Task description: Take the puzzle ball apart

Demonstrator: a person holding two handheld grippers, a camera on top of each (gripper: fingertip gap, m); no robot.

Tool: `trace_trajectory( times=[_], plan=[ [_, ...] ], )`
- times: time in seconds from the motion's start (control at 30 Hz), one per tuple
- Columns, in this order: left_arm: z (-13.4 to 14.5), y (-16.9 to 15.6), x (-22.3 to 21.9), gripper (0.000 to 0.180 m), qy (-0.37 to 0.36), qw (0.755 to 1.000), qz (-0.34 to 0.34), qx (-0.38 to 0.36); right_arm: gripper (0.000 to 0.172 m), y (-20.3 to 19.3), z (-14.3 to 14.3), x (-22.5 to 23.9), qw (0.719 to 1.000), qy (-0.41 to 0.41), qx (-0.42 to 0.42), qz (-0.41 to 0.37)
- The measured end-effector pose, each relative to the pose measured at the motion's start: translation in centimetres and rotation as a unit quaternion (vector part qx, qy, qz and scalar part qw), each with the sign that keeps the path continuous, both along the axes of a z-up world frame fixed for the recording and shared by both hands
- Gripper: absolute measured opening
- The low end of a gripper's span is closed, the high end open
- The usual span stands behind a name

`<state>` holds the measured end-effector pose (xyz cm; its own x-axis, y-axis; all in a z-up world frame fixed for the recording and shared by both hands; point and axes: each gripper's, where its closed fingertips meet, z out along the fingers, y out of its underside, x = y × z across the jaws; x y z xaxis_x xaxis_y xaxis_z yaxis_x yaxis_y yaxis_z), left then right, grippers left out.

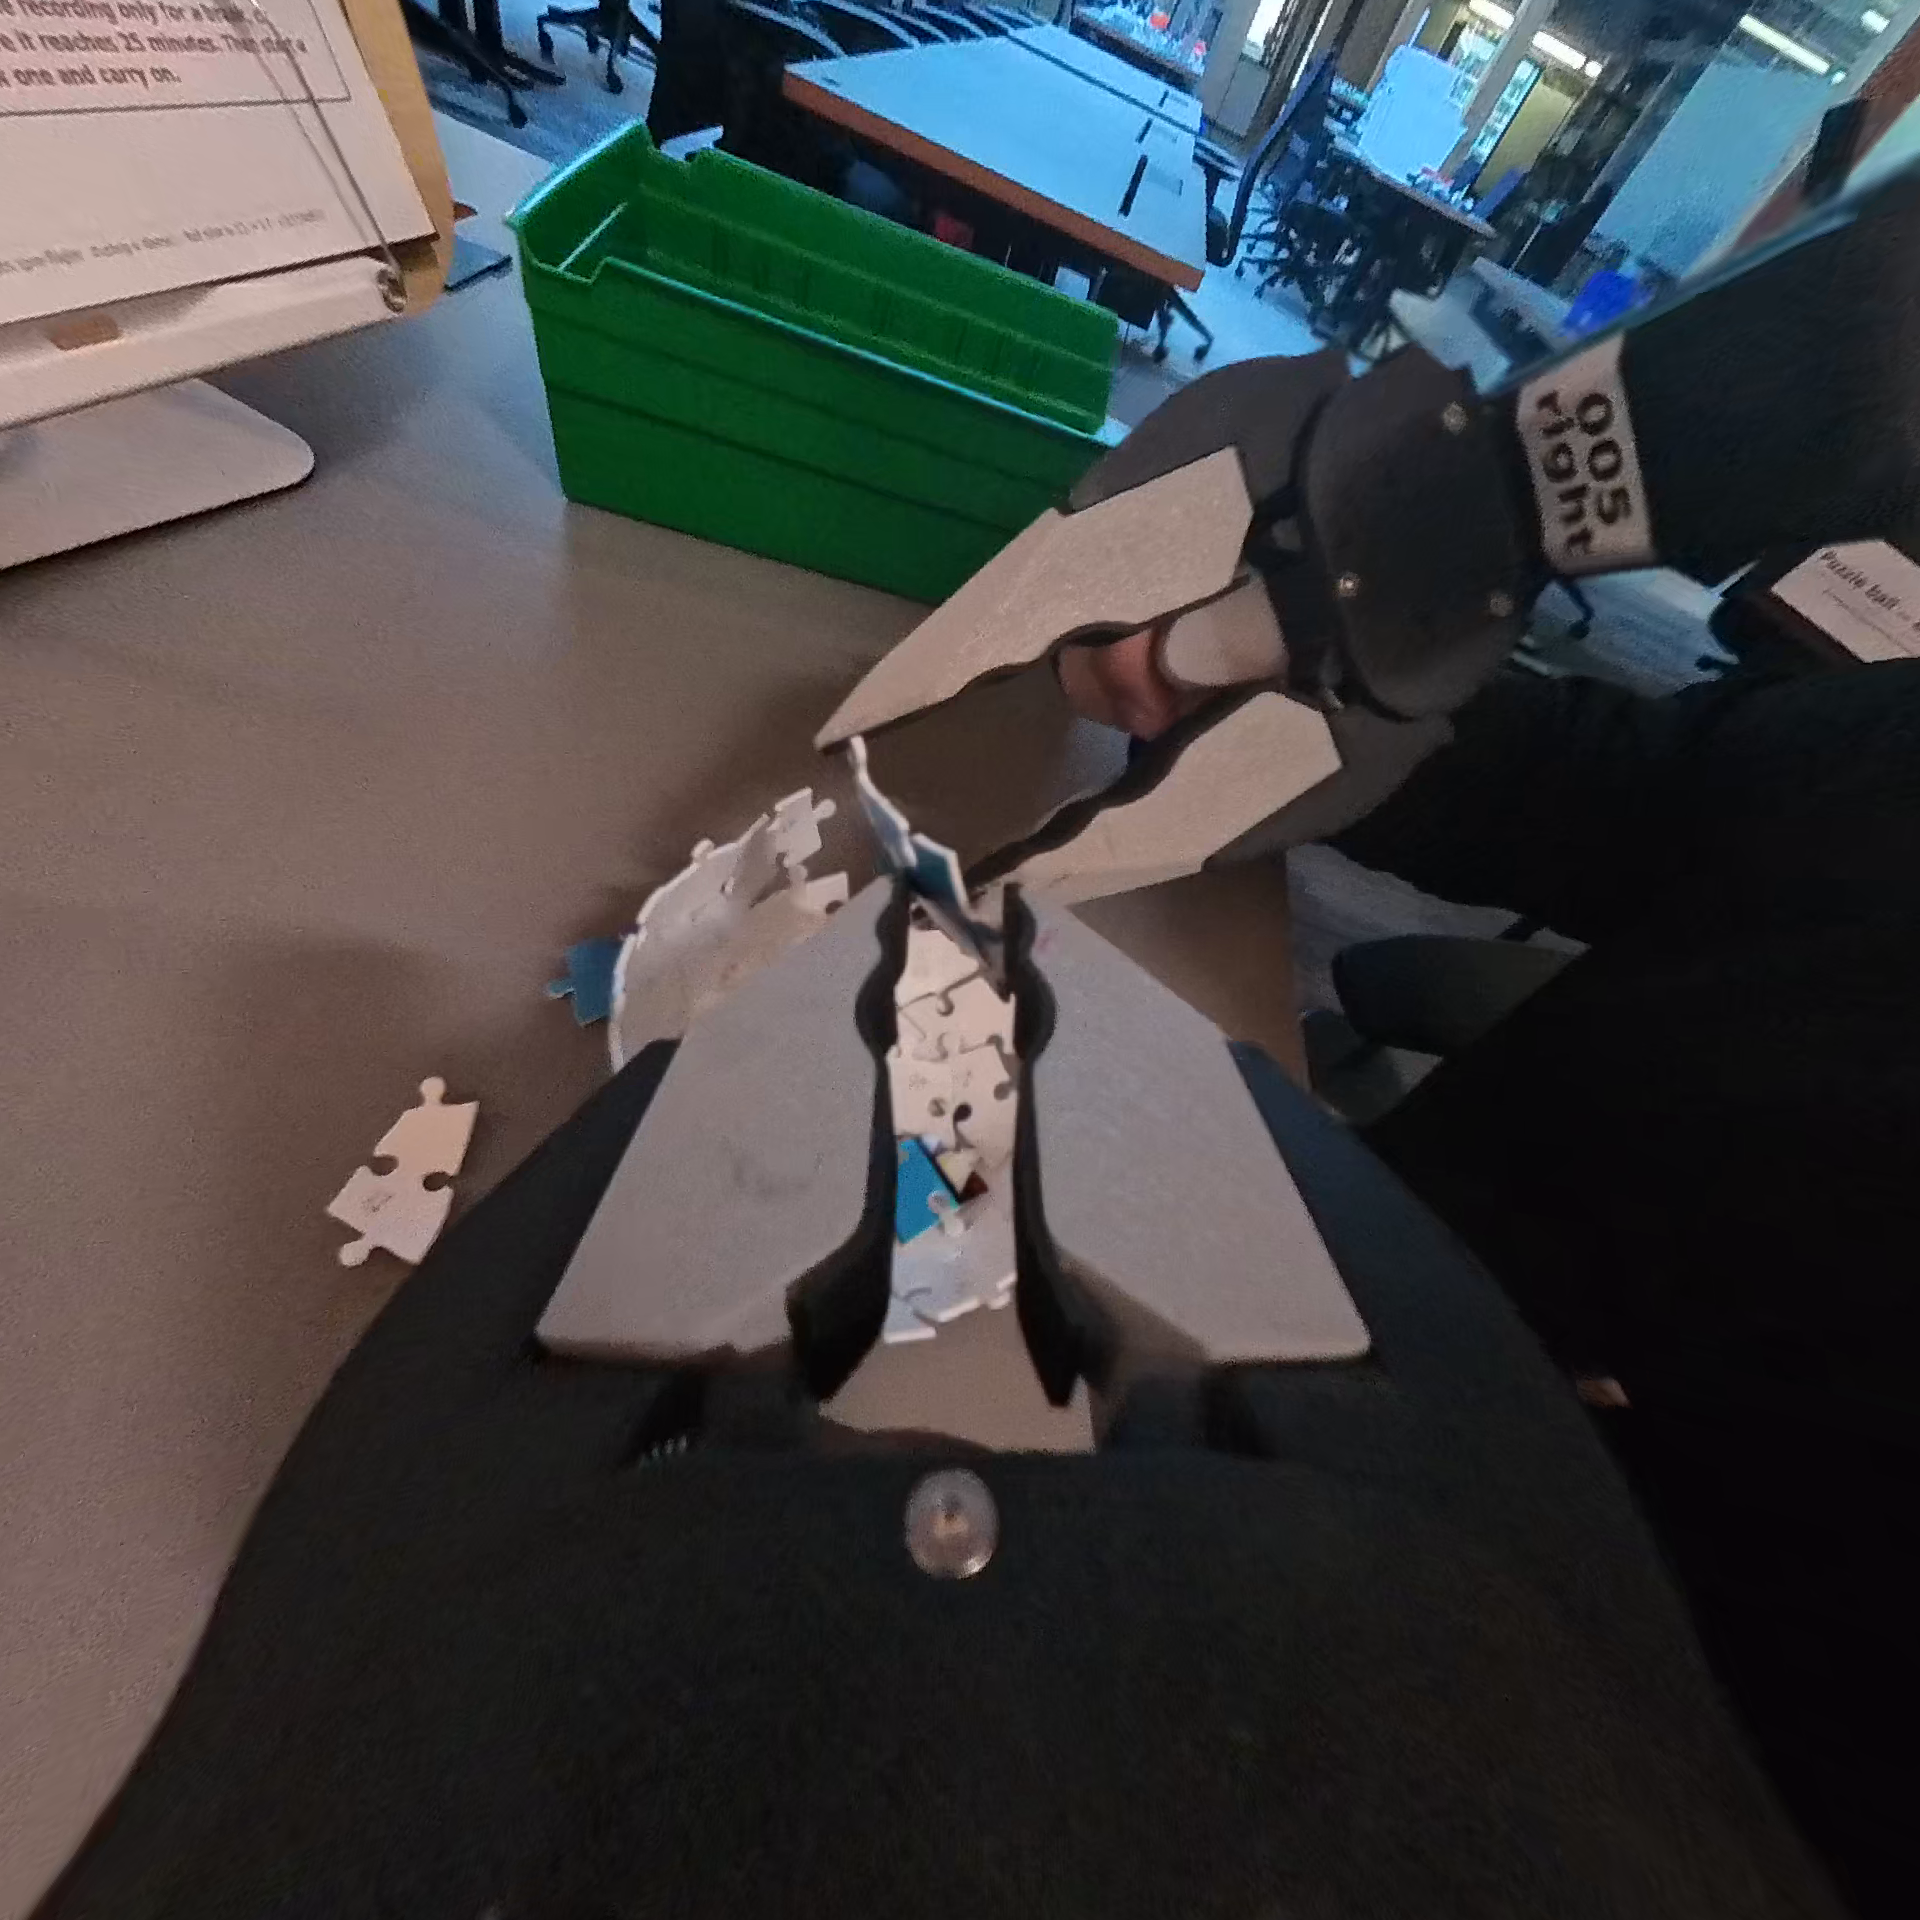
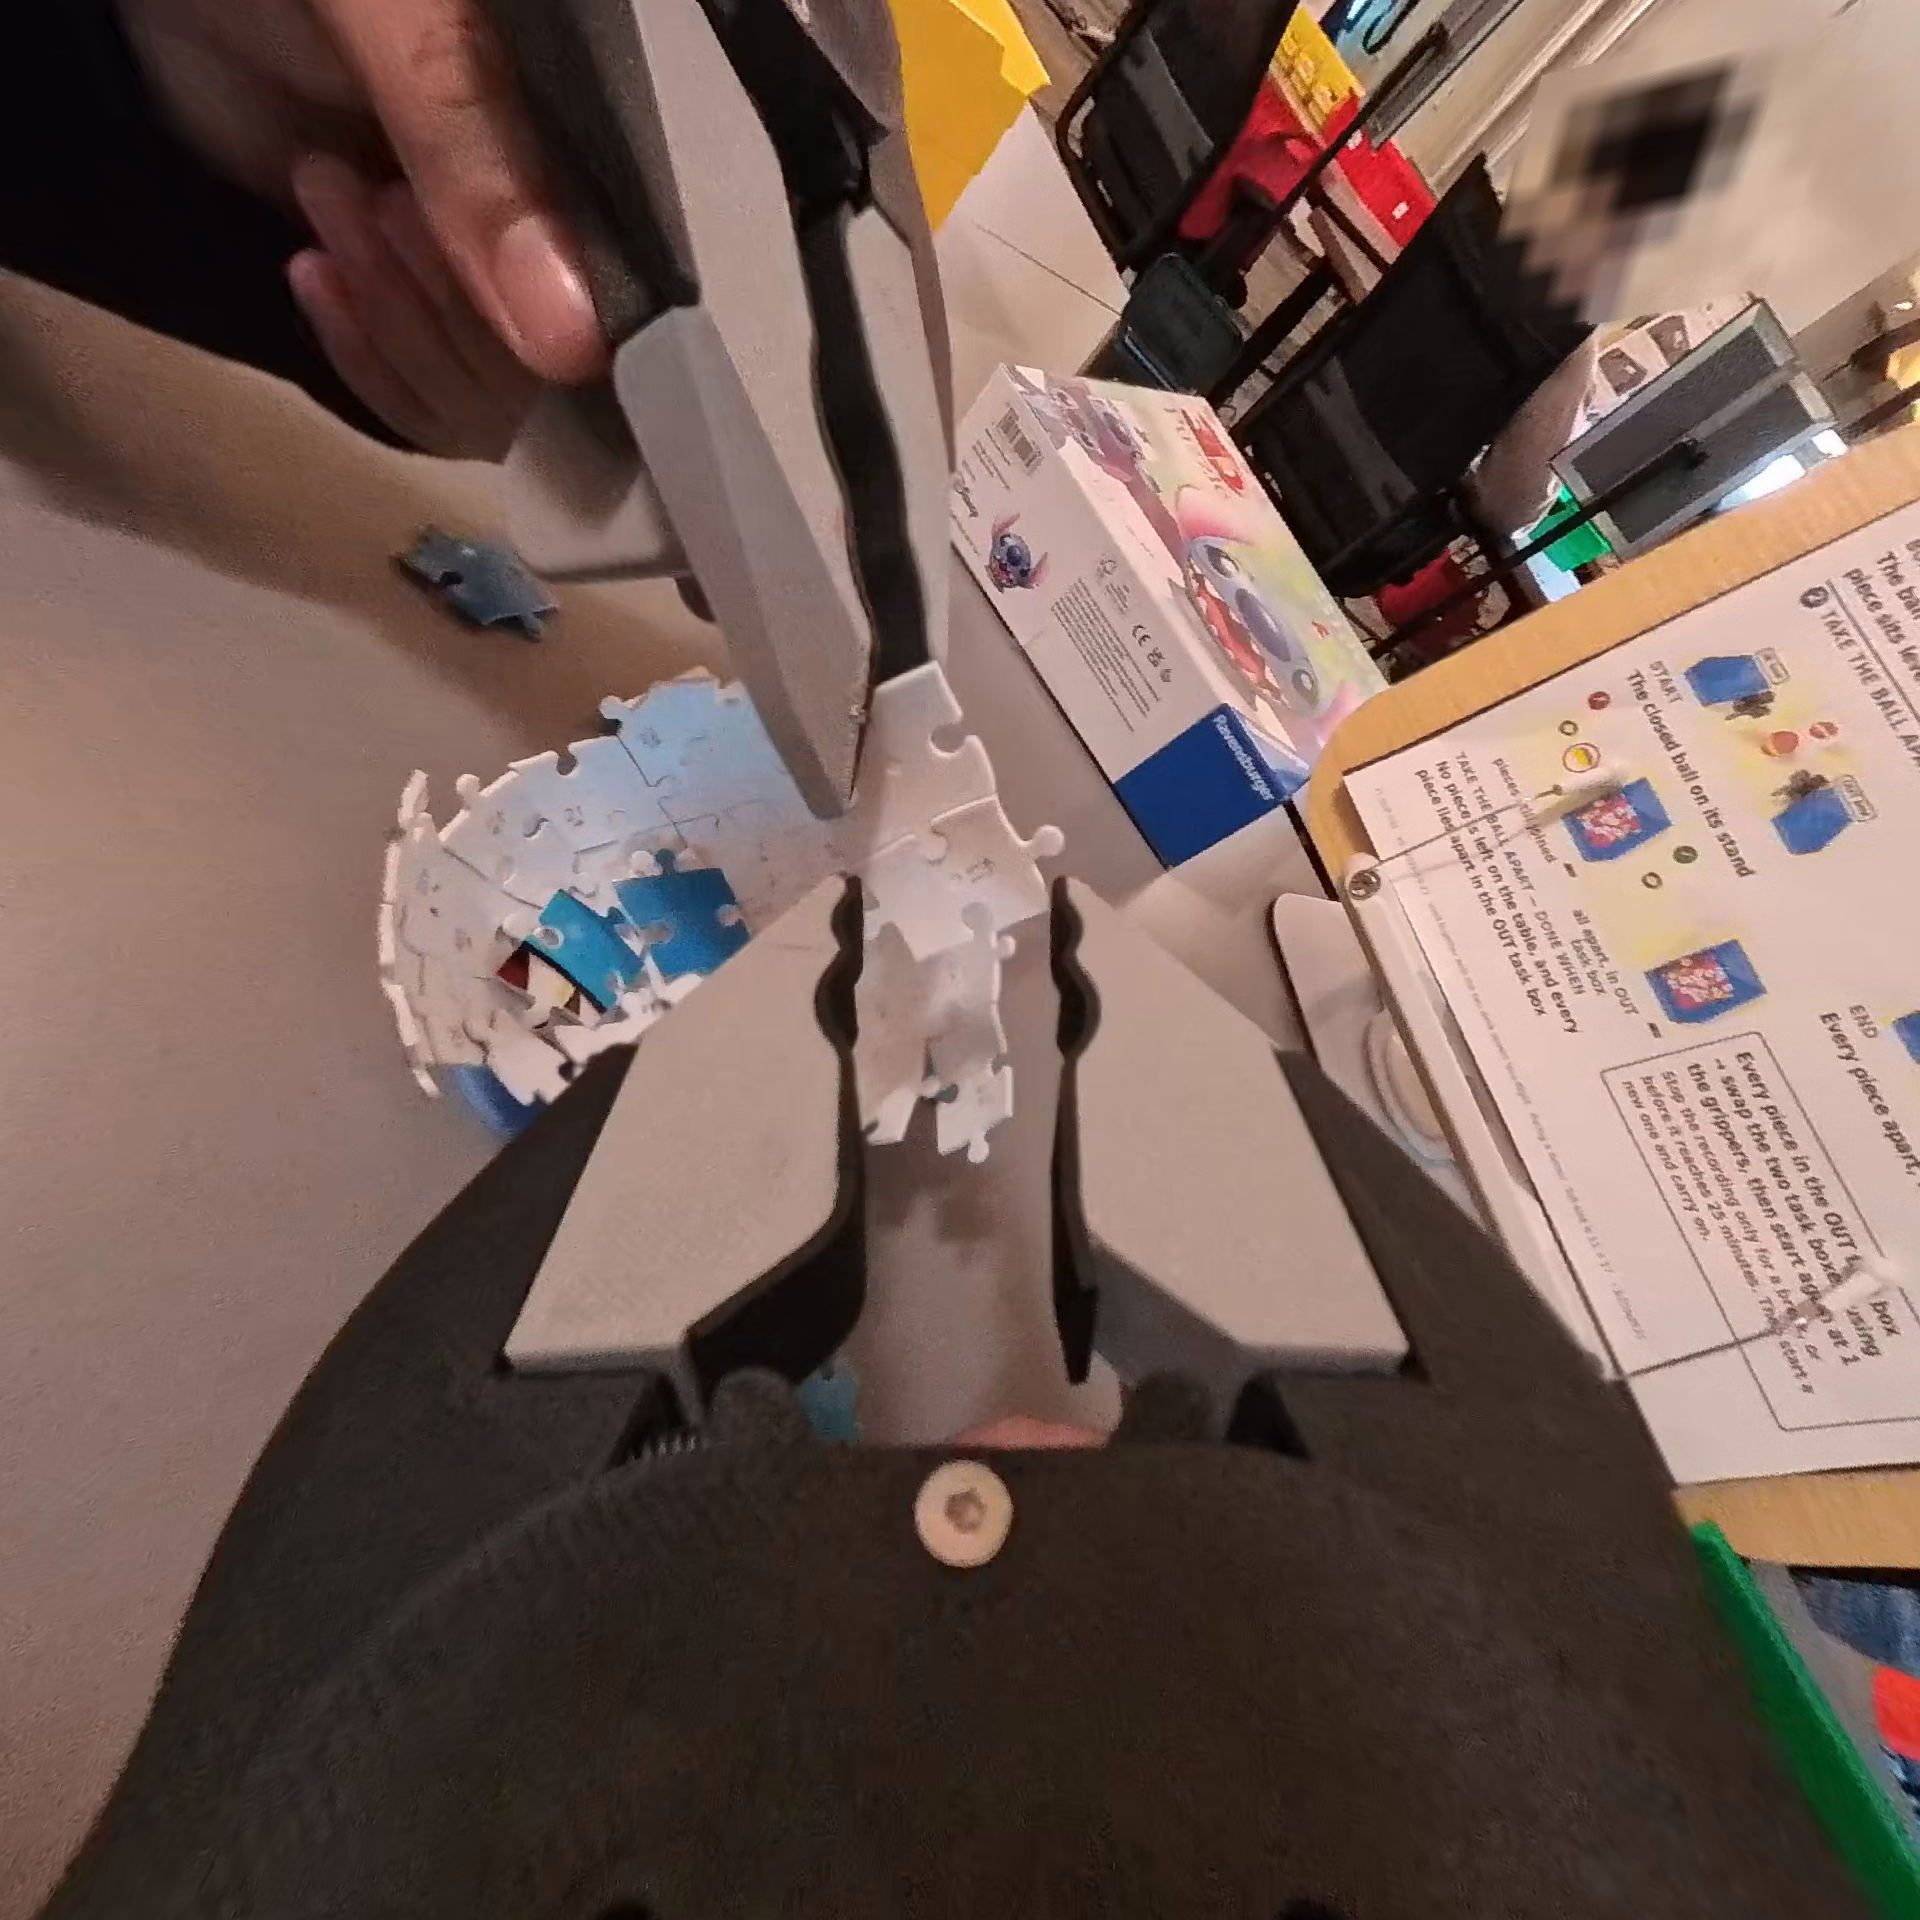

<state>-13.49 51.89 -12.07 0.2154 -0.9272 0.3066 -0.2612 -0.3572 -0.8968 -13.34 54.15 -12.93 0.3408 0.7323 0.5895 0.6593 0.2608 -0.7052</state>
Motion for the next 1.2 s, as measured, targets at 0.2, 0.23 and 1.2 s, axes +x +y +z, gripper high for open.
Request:
trace_trajectory(
  times=[0.2, 0.23, 1.2],
  plan=[
    [1.0, -0.2, -0.5, 0.000, -0.036, 0.999, -0.022, 0.024, 0.028, -1.8, 0.8, 0.3, 0.985, 0.089, -0.116, 0.087],
    [1.2, -0.4, -0.4, 0.000, -0.040, 0.998, -0.030, 0.031, 0.028, -2.3, 1.1, 0.3, 0.974, 0.111, -0.162, 0.112],
    [2.9, -1.8, 0.4, 0.000, -0.077, 0.985, -0.044, 0.149, 0.022, -4.4, 5.2, 1.6, 0.790, 0.307, -0.450, 0.281]
  ],
)
